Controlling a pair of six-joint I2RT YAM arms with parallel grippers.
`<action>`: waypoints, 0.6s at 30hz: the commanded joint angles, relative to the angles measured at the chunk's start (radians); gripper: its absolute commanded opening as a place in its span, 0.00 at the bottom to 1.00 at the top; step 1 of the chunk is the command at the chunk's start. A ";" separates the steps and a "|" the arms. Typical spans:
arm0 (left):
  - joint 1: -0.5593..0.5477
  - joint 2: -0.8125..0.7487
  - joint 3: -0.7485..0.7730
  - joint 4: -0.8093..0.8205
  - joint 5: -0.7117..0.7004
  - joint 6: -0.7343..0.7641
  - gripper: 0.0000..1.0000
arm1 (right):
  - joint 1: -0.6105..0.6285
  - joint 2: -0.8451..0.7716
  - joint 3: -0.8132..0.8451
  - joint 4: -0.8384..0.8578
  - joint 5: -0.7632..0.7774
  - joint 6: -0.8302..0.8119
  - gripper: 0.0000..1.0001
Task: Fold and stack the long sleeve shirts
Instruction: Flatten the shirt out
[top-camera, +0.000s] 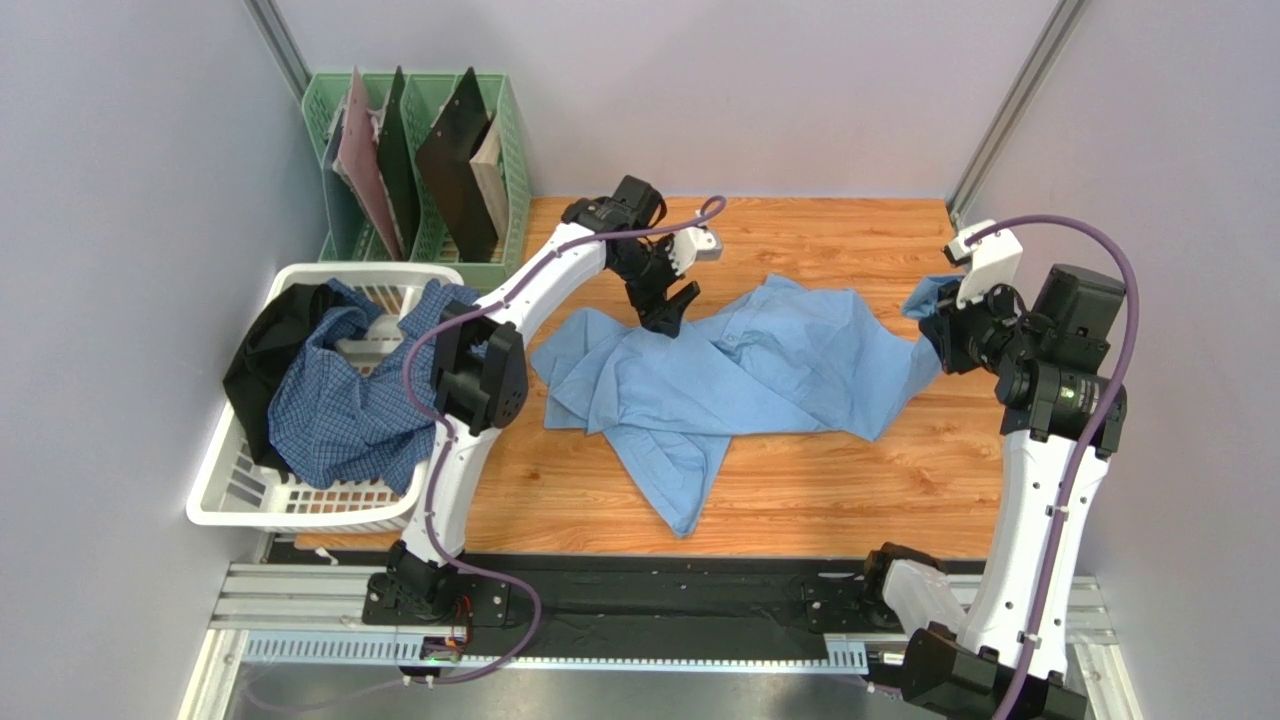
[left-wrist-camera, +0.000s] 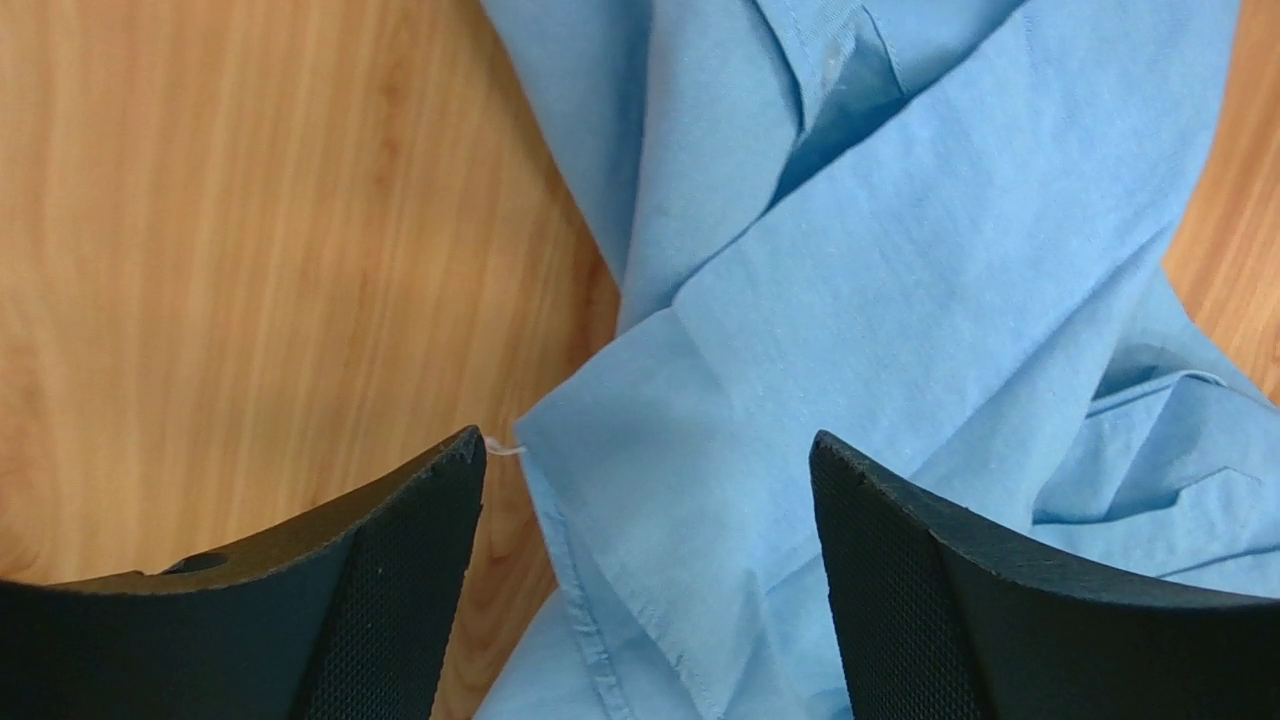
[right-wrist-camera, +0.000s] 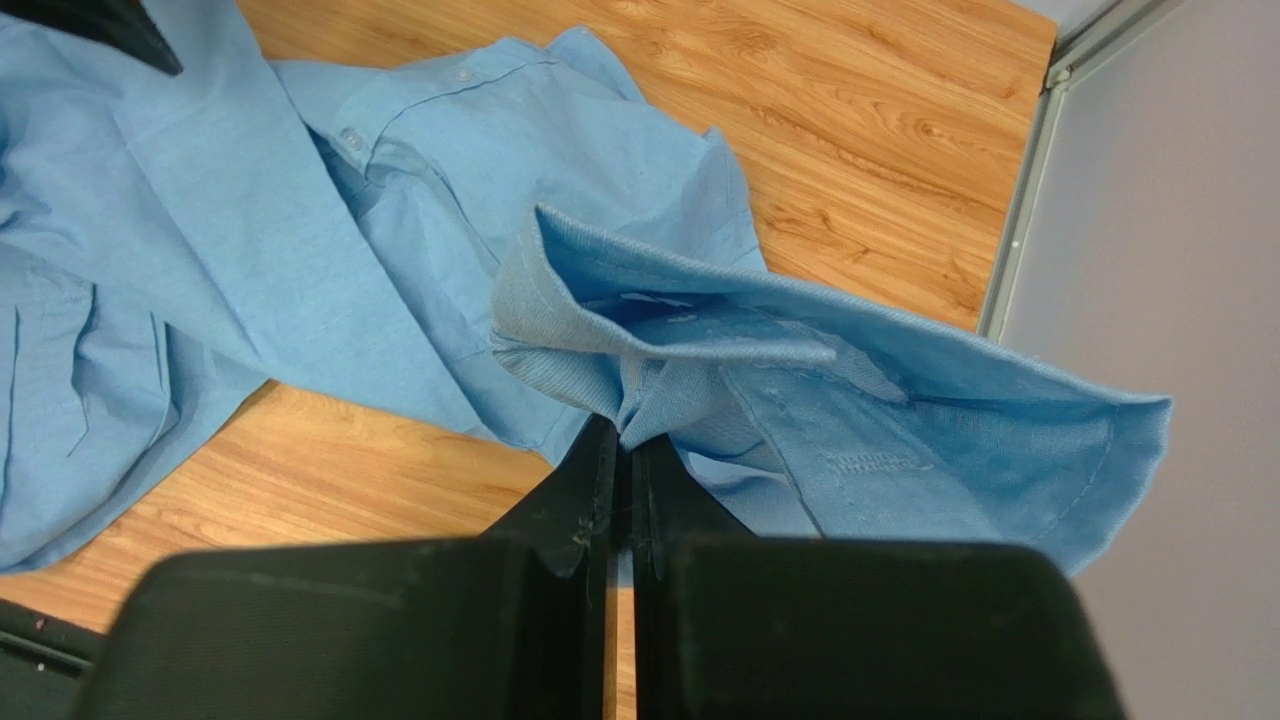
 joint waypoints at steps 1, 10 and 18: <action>-0.005 -0.007 -0.016 -0.028 0.032 0.038 0.82 | -0.004 0.014 0.029 0.087 0.046 0.077 0.00; -0.011 -0.018 -0.042 0.006 -0.003 0.053 0.59 | -0.005 0.040 0.041 0.130 0.076 0.125 0.00; -0.010 -0.047 -0.020 -0.009 0.034 0.065 0.00 | -0.008 0.047 0.021 0.158 0.095 0.154 0.00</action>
